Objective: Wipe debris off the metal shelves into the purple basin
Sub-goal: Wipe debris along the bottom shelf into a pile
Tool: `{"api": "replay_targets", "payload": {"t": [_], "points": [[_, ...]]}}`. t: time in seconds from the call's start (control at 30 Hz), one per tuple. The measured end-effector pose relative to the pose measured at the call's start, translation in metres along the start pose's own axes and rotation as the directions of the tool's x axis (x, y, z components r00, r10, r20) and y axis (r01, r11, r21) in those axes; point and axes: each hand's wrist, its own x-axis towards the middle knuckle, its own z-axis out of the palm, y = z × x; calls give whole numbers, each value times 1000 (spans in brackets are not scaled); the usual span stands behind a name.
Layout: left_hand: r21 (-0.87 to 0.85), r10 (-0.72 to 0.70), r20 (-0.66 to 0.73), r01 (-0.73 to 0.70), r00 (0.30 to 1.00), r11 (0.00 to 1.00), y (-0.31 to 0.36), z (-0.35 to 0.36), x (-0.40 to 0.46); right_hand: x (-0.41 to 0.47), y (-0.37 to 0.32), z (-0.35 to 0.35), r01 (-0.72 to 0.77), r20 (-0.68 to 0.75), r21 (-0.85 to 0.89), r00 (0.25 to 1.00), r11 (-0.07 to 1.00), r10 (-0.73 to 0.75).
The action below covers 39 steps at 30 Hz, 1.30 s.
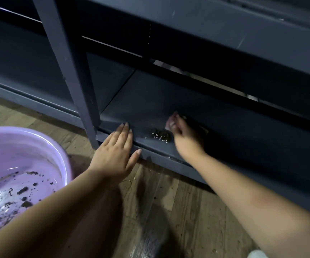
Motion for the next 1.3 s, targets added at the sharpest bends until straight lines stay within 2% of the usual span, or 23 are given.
{"api": "replay_targets", "payload": {"t": [0.1, 0.2, 0.3, 0.37, 0.43, 0.57, 0.67, 0.77, 0.83, 0.93, 1.03, 1.13, 1.23, 1.3], "points": [[44, -20, 90, 16, 996, 999, 0, 0, 0, -5, -27, 14, 48, 64, 79, 997, 996, -53], [77, 6, 11, -7, 1000, 997, 0, -1, 1, -5, -23, 10, 39, 112, 128, 992, 991, -54], [-9, 10, 33, -9, 999, 1000, 0, -1, 1, -6, 1, -12, -71, -34, 28, 997, 997, 72], [29, 24, 12, -24, 1000, 999, 4, -1, 1, -12, 21, -29, -141, -99, -42, 986, 989, 136], [25, 12, 22, -12, 1000, 1000, 6, 1, 1, -22, 34, -37, -136, -117, -77, 985, 988, 127], [0, 34, 15, -34, 999, 999, 16, 5, -1, -31, 25, -22, -90, -248, -156, 967, 984, 49], [-10, 30, -14, -30, 999, 999, 20, 6, -1, -29, -6, -3, -124, -142, -114, 984, 986, 107], [-25, 53, -64, -55, 997, 998, 17, 10, -3, -31, -36, 14, -39, -33, -124, 999, 991, 35], [-30, 89, -61, -91, 994, 995, 13, 10, -4, -34, -46, 14, -49, -44, -141, 998, 989, 43], [-12, 91, -103, -92, 990, 996, 14, 9, -2, -39, -47, -1, -49, -152, -206, 988, 977, 18], [-35, 94, -10, -95, 995, 995, 13, 5, -2, -42, -44, -9, -10, -164, -268, 986, 963, -36], [88, 105, 0, -104, 995, 991, 11, -4, 1, -39, -42, -3, 55, -180, -237, 979, 970, -99], [180, 92, 87, -106, 992, 978, 17, -9, 2, -33, -39, 1, 164, -75, -346, 977, 924, -202], [225, 58, 41, -66, 997, 972, 29, -15, 6, -28, -42, -7, 233, 1, -348, 969, 908, -248]]}}
